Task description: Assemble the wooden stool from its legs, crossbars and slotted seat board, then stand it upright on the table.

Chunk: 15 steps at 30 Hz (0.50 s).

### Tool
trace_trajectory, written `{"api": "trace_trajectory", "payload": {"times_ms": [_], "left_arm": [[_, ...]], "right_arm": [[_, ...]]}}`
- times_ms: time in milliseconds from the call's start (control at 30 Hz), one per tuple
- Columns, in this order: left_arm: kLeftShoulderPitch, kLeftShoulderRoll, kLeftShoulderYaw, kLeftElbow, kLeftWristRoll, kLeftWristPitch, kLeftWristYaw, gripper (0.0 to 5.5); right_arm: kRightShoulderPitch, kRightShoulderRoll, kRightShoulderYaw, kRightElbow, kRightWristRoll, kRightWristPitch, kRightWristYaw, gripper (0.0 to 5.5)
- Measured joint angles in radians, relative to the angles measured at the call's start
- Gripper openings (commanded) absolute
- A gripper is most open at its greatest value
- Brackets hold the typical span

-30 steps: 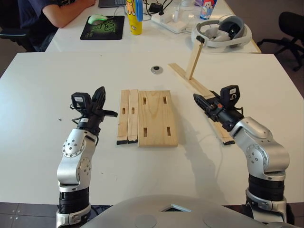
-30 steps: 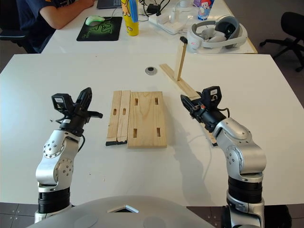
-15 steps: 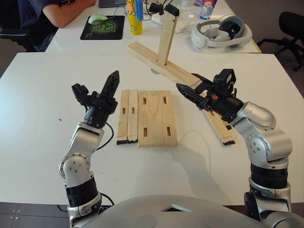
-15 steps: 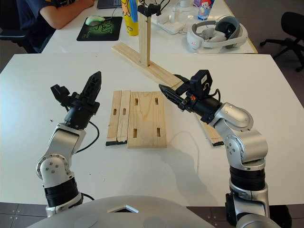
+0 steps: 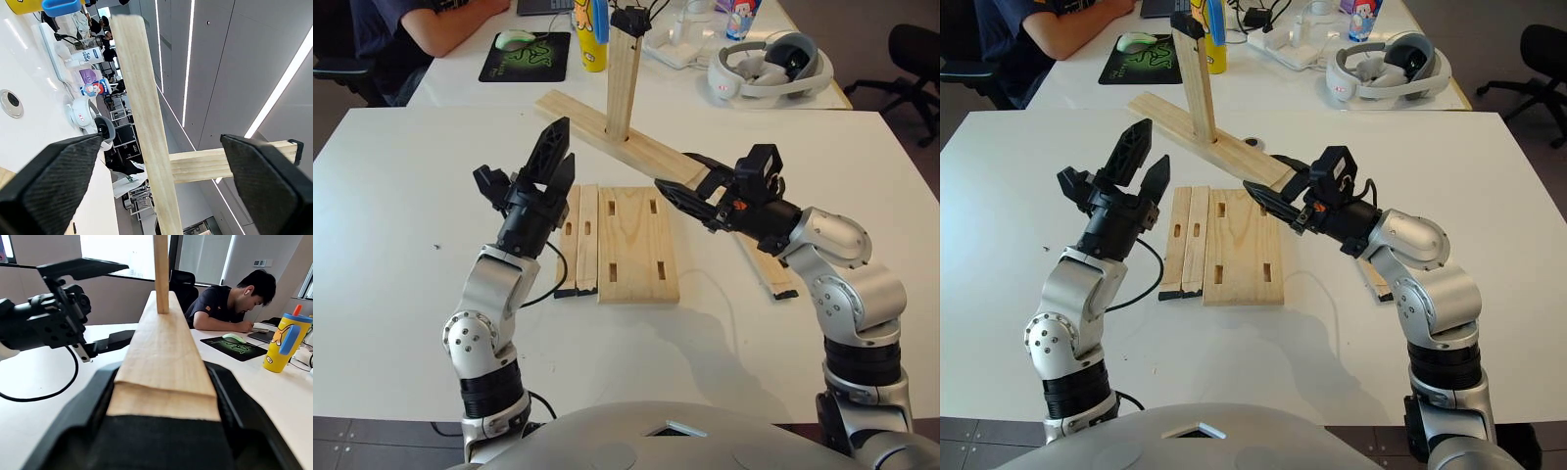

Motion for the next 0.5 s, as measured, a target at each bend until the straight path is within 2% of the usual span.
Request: {"api": "trace_trajectory", "payload": {"times_ms": [100, 200, 500], "left_arm": [[-0.011, 0.010, -0.002, 0.015, -0.002, -0.011, 0.000, 5.37], [-0.015, 0.019, -0.006, 0.029, 0.001, -0.016, -0.001, 5.40], [-0.020, 0.032, 0.001, 0.053, 0.020, -0.050, -0.004, 4.02]], "right_arm": [[-0.007, 0.001, 0.011, -0.001, 0.003, 0.000, 0.010, 2.06], [-0.009, 0.001, 0.026, -0.001, 0.009, -0.005, 0.019, 2.06], [-0.009, 0.001, 0.049, 0.000, 0.007, -0.027, 0.032, 2.06]]}}
